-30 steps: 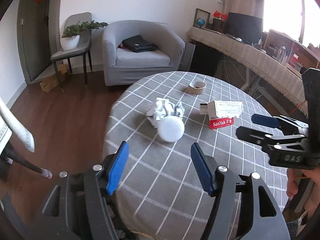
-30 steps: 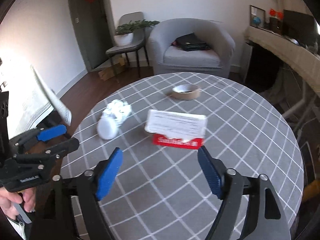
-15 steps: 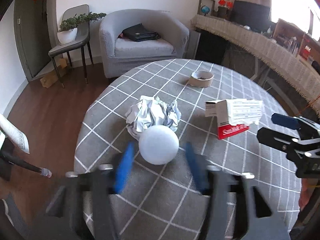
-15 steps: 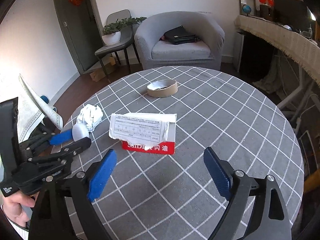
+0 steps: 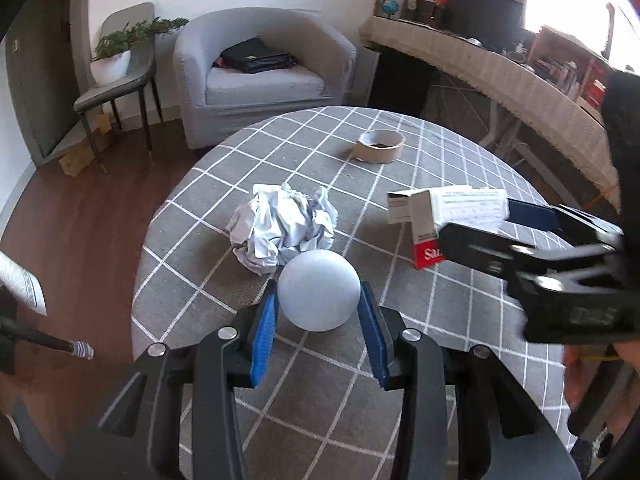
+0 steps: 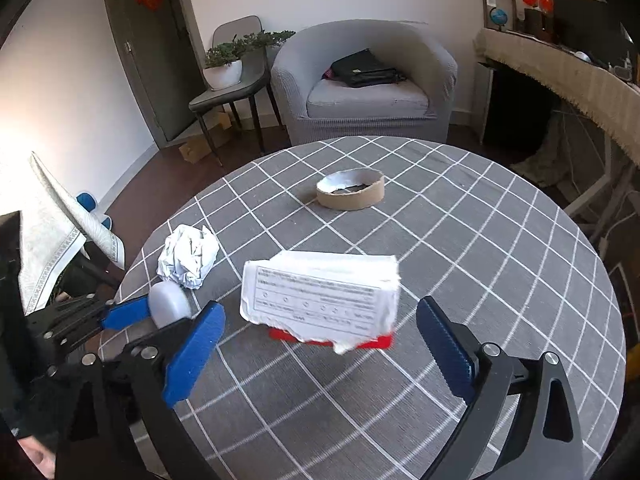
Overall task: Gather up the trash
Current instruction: 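Grasp the white ball with the left gripper while the right gripper grasps the white paper box, then carry the ball and paper box over the green bin and open both grippers, then move the left gripper back to the table and grasp the crumpled white paper, then grasp the brown tape roll by its rim with the right gripper, then drop the crumpled paper into the bin with the left gripper while the right carries the tape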
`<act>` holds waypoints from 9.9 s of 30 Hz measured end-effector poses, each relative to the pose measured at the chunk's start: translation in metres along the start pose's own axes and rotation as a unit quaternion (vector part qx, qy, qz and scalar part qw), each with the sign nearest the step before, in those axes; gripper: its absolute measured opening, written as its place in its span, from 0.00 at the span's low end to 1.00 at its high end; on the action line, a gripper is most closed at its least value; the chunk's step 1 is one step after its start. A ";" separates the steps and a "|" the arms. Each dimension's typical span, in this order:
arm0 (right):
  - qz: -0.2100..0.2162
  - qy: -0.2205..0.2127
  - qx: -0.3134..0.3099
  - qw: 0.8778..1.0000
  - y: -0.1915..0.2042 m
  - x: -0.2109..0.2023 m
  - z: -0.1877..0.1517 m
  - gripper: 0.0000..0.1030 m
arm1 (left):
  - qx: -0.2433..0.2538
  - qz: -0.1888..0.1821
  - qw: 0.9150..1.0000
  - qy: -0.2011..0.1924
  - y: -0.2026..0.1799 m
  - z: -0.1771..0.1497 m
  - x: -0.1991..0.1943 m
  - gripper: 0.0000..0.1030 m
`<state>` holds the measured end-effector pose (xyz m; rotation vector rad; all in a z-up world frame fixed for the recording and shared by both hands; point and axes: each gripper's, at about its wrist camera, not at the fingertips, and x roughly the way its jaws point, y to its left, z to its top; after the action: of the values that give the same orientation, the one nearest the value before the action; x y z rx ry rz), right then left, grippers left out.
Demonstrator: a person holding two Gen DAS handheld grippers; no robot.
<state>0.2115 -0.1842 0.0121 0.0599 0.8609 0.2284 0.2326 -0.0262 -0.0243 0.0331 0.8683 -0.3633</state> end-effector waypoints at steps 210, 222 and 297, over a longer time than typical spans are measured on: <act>0.030 -0.033 -0.034 0.998 0.001 -0.026 0.034 0.78 | -0.038 0.025 0.997 -0.060 0.017 0.021 -0.037 0.75; 0.032 -0.020 -0.011 0.999 -0.035 -0.002 0.061 0.83 | -0.019 0.048 0.999 -0.010 0.013 0.036 0.027 0.74; 0.111 0.039 -0.122 0.986 0.179 0.020 0.017 0.58 | -0.126 0.092 0.988 -0.006 0.138 -0.051 -0.076 0.56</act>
<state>0.2054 -0.0051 0.0341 -0.0827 0.8989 0.5461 0.1951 0.1350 -0.0165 -0.1225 0.8865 -0.0796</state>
